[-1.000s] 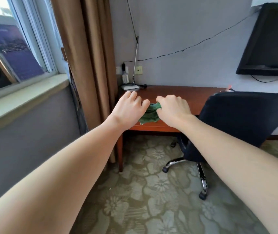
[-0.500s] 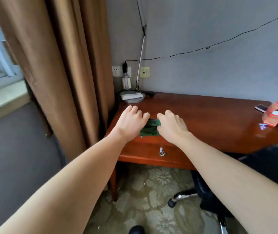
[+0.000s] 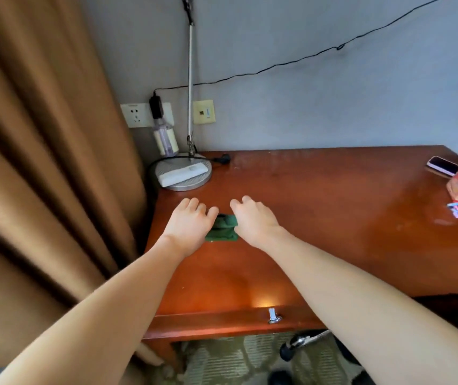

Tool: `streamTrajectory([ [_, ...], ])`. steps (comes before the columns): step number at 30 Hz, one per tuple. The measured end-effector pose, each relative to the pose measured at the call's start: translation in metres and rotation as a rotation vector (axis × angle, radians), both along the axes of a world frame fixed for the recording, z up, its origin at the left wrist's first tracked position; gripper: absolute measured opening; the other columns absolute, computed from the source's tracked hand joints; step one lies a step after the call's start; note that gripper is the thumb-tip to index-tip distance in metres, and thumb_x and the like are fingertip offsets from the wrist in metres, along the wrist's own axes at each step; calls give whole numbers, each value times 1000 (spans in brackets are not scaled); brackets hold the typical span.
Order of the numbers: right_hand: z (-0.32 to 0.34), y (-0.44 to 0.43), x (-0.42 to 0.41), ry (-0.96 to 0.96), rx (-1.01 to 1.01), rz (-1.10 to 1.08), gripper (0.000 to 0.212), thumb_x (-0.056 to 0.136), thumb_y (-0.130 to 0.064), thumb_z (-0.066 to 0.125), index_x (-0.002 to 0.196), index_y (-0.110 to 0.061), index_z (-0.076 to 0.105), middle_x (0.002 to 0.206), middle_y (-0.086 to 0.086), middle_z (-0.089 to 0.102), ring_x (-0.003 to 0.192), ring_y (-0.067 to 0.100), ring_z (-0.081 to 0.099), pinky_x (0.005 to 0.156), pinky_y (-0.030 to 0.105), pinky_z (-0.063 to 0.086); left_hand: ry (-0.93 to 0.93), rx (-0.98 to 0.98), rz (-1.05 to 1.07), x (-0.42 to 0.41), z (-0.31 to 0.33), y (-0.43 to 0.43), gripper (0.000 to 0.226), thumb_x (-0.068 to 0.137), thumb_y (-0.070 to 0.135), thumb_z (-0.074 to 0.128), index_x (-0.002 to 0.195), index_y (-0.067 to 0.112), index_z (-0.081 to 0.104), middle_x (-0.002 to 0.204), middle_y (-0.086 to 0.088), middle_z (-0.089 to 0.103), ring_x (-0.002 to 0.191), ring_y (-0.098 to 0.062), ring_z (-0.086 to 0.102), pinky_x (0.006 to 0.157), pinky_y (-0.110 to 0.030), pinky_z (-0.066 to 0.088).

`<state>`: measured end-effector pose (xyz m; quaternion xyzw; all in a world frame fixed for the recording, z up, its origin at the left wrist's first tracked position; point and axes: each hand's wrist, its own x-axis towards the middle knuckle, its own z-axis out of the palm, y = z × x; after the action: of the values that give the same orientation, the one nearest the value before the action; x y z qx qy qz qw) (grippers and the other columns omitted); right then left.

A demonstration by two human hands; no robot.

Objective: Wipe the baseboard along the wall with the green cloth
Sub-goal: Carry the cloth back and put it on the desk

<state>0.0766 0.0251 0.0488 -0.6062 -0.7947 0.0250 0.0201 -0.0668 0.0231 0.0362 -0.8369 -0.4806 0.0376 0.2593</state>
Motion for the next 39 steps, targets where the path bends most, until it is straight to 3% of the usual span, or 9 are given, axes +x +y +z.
streamTrajectory([
  [4, -15, 25, -8, -16, -5, 28, 38, 85, -10, 60, 118, -8, 43, 110, 13, 48, 94, 34, 59, 68, 35, 44, -61, -7, -28, -10, -10, 23, 39, 33, 3, 78, 69, 3, 63, 50, -10, 53, 48, -28, 52, 49, -29, 43],
  [9, -24, 50, -18, -33, -1, 81, 41, 84, -10, 61, 120, -9, 41, 109, 14, 47, 89, 32, 60, 61, 32, 39, -93, -33, -26, -20, -16, 41, 45, 25, 4, 82, 66, 2, 62, 50, -12, 53, 47, -29, 51, 49, -31, 43],
  [14, -35, 64, -31, -46, 3, 141, 43, 83, -9, 60, 121, -8, 40, 106, 13, 47, 84, 32, 60, 58, 33, 39, -110, -19, -12, -33, -27, 52, 37, 31, -4, 76, 65, 0, 60, 49, -14, 51, 47, -29, 50, 48, -33, 42],
  [25, -61, 73, -37, -137, -8, 237, 38, 84, -8, 58, 118, -9, 41, 110, 15, 46, 86, 32, 59, 60, 33, 38, -68, -98, -21, -39, -50, 48, 32, 34, 1, 75, 64, 4, 61, 49, -10, 52, 46, -27, 49, 49, -30, 43],
  [27, -64, 72, -35, -156, -18, 243, 39, 84, -9, 59, 119, -9, 40, 112, 15, 45, 88, 32, 59, 61, 33, 38, -6, -133, -6, -37, -54, 46, 31, 45, 7, 73, 74, 7, 63, 58, -8, 57, 54, -27, 53, 57, -31, 44],
  [30, -75, 68, -33, -166, -59, 253, 38, 84, -8, 59, 117, -9, 40, 110, 14, 44, 88, 32, 59, 61, 34, 39, 62, -225, 66, -35, -68, 42, 27, 78, 9, 51, 105, 8, 51, 91, -9, 59, 84, -29, 52, 78, -34, 37],
  [39, -88, 52, -26, -167, -94, 283, 34, 83, -3, 57, 113, -7, 42, 107, 15, 45, 87, 33, 59, 60, 36, 37, 130, -336, 143, -26, -83, 32, 32, 82, 14, 52, 113, 11, 46, 103, -8, 56, 94, -27, 50, 85, -32, 35],
])
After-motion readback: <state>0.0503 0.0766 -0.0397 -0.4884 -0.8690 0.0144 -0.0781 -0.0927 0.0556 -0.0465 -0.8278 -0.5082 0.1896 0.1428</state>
